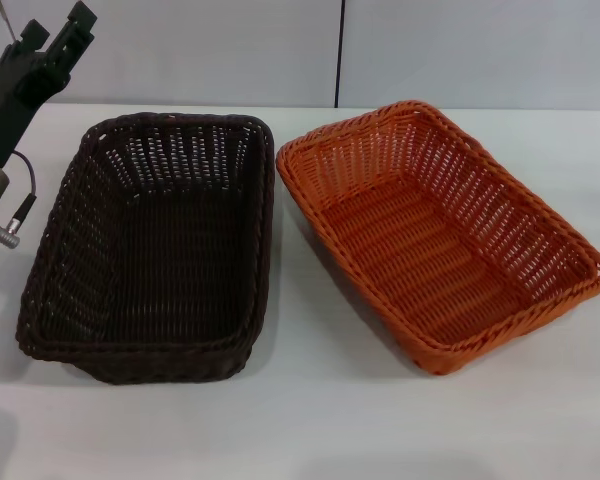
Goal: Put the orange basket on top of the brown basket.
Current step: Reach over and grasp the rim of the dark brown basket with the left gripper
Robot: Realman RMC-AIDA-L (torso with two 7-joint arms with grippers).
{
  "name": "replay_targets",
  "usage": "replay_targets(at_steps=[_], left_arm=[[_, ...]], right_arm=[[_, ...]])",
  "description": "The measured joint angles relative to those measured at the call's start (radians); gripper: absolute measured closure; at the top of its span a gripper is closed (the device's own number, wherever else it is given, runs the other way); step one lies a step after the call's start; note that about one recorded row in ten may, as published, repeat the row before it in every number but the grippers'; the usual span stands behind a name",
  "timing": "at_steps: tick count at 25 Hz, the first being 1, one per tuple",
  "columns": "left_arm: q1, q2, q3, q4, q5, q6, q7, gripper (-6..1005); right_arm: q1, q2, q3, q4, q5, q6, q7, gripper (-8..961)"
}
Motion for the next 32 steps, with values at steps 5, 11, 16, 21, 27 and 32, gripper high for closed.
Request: replay_targets(at_steps=[5,11,16,21,27,32], left_arm=[[-0.002,0.001,-0.001,0.000,0.000,0.007,0.001,139],[-0.007,0.004,-0.004,0.000,0.003,0.014,0.001,138],[-0.006,0.006,0.022,-0.050,0.007,0.093,-0.029,138],[-0.007,0.002,0.026,-0.073,0.000,0.137,-0.056,139],[-0.011,0.005,0.043,-0.150,0.008,0.217,-0.118,139],[-0.017,0.005,0.055,-0.185,0.008,0.247,-0.144,139]], right_arm=[[0.002,0.000,0.000,0.000,0.000,0.002,0.000,120],[0.004,-0.001,-0.003,0.000,0.000,0.003,0.000,120],[0.003,-0.003,-0.017,0.000,-0.010,0.004,0.000,119],[-0.004,-0.011,-0.024,-0.010,-0.013,0.005,0.003,119],[-0.029,-0.013,-0.047,-0.030,-0.013,0.002,0.007,119],[-0.060,-0.013,-0.050,-0.031,-0.012,-0.001,0.007,120]])
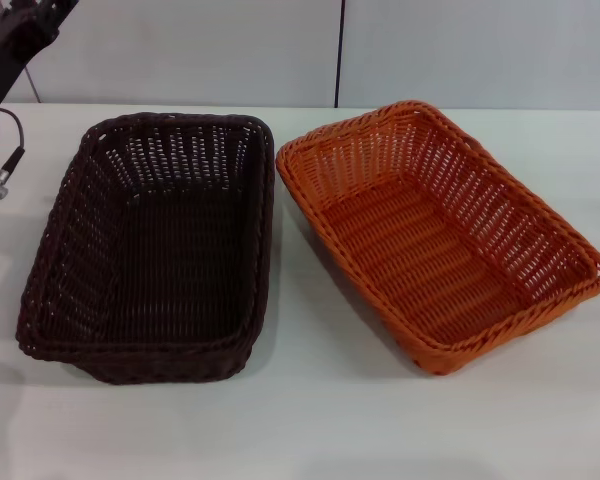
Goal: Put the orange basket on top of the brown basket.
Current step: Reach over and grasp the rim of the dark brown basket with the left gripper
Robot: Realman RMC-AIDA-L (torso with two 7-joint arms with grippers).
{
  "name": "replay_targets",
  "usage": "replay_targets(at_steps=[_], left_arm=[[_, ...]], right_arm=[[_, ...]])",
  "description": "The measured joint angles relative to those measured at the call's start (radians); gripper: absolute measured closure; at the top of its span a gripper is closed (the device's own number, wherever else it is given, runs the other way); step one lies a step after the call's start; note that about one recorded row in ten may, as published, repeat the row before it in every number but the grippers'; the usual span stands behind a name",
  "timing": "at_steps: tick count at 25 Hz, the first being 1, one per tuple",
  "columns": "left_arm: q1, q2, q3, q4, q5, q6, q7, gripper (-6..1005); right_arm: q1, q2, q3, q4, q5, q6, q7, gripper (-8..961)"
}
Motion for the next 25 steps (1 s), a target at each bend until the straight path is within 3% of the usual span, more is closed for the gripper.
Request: replay_targets(at_steps=[9,12,15,16,17,18,20,22,23,25], left_arm=[[-0.004,0.002,0.089,-0.019,0.001,0.018,-0.046,139],[-0.001,0.022,0.188,-0.078,0.001,0.121,-0.142,139],[0.002,0.034,0.230,-0.101,0.001,0.145,-0.177,139],[0.003,0.048,0.260,-0.113,0.001,0.155,-0.206,139],[0.003,0.077,0.302,-0.127,0.013,0.165,-0.266,139],[0.003,0.077,0.302,-0.127,0.013,0.165,-0.266,139],[0.000,0.111,0.339,-0.147,0.061,0.182,-0.356,139],[-0.007,0.159,0.356,-0.196,0.235,0.195,-0.553,139],[-0.007,0.159,0.356,-0.196,0.235,0.195,-0.553,139],[-0.006,0.188,0.355,-0.249,0.370,0.191,-0.704,139]], right_arm=[[-0.031,0.003,-0.001,0.001,-0.001,-0.002,0.002,119],[-0.037,0.003,-0.002,0.005,-0.002,-0.002,0.002,120],[-0.040,0.003,-0.002,0.006,-0.002,-0.001,0.002,120],[-0.041,0.003,-0.002,0.006,-0.003,0.000,0.003,120],[-0.041,0.003,-0.005,0.009,-0.002,0.000,0.003,120],[-0.041,0.003,-0.005,0.009,-0.002,0.000,0.003,120],[-0.042,0.003,-0.010,0.014,-0.003,0.000,0.003,120],[-0.042,0.006,-0.014,0.020,-0.003,-0.003,0.003,120],[-0.042,0.006,-0.014,0.020,-0.003,-0.003,0.003,119],[-0.042,0.007,-0.015,0.025,-0.003,-0.003,0.003,119]])
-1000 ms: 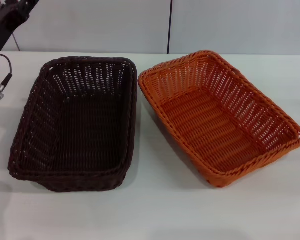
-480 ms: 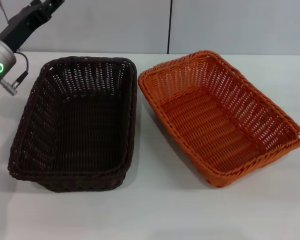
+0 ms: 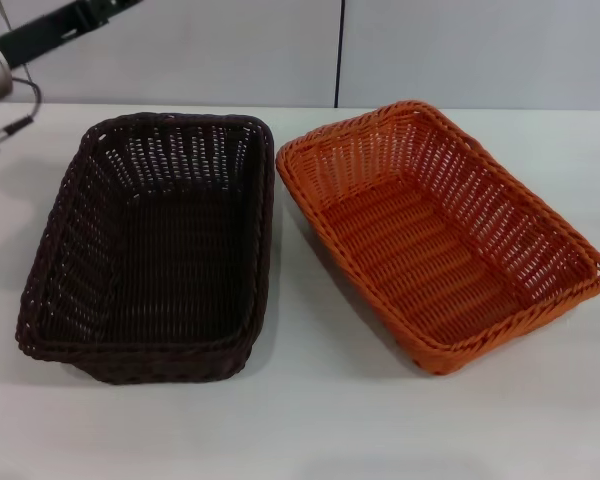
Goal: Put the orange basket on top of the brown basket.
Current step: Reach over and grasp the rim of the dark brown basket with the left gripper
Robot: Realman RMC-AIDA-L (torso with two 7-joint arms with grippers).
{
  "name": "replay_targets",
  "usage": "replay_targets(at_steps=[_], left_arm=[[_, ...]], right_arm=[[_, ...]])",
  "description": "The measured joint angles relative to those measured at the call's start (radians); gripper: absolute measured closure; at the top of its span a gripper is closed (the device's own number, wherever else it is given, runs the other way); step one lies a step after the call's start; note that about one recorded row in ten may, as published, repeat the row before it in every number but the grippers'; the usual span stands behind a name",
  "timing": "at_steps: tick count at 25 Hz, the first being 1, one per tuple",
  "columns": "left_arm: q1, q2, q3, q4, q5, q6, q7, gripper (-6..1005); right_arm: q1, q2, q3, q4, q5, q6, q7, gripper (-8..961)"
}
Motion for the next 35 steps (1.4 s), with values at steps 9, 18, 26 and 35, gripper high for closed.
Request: replay_targets(at_steps=[9,18,26,35], left_arm=[[-0.026,0.120,-0.040,-0.365,0.836,-0.291,-0.748,138],[-0.058,-0.059,-0.288,-0.682,1.465,-0.645,-0.920,138],[-0.048,-0.131,-0.325,-0.716,1.597,-0.742,-0.954,138],[-0.007,-0.155,-0.330,-0.681,1.604,-0.723,-0.982,138]], right_arm=[[-0.023,0.005,0.001,0.006,0.004,-0.002,0.000,120],[-0.040,0.002,0.006,0.001,0.006,0.004,-0.005,120],[-0.040,-0.010,0.002,-0.003,0.002,0.008,-0.009,120],[-0.020,-0.026,-0.025,-0.006,0.001,0.033,-0.011,120]])
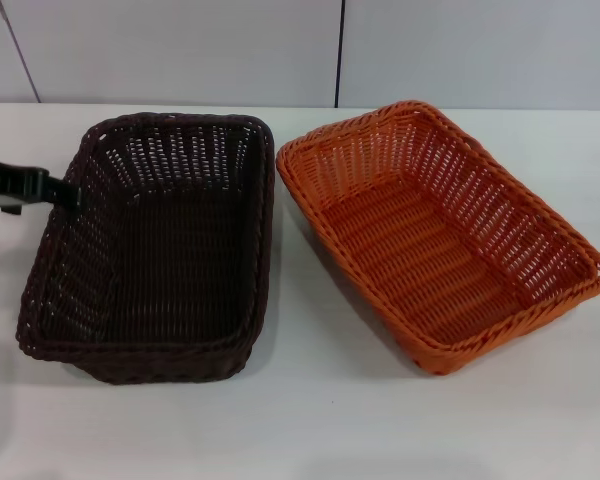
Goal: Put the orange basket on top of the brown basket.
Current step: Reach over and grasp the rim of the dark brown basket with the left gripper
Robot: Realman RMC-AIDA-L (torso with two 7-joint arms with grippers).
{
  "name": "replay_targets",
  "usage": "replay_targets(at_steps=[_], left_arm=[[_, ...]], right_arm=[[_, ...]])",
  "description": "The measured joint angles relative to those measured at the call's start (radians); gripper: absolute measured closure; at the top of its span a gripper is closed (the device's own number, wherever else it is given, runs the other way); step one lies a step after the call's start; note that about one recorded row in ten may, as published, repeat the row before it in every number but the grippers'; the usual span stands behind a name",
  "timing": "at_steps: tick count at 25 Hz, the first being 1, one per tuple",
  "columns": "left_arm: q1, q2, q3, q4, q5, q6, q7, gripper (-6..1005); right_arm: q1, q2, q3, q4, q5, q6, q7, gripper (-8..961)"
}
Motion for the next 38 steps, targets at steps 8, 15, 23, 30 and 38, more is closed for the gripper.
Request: replay_targets(at_steps=[8,15,23,30,38], left_arm=[[0.003,-0.001,-0.001,0.061,0.005,0.022,-0.001,138],[0.004,0.005,0.011,0.155,0.007,0.076,0.006,139],[0.015,0.004,0.009,0.156,0.007,0.092,0.022,261],[0.015,0.002,0.006,0.155,0.008,0.092,0.034,504],[0.015,0.002,0.000,0.131,-0.001,0.076,0.060,730]], right_arm=[[0.013,-0.003,-0.015,-0.001,0.000,0.015,-0.001,120],[0.015,-0.001,-0.014,0.002,0.000,0.025,-0.001,120],[0.015,0.001,-0.014,0.003,0.000,0.041,-0.001,120],[0.016,0.001,-0.014,0.005,0.000,0.042,-0.001,120],[0.017,0.002,-0.014,0.006,0.000,0.043,-0.001,120]])
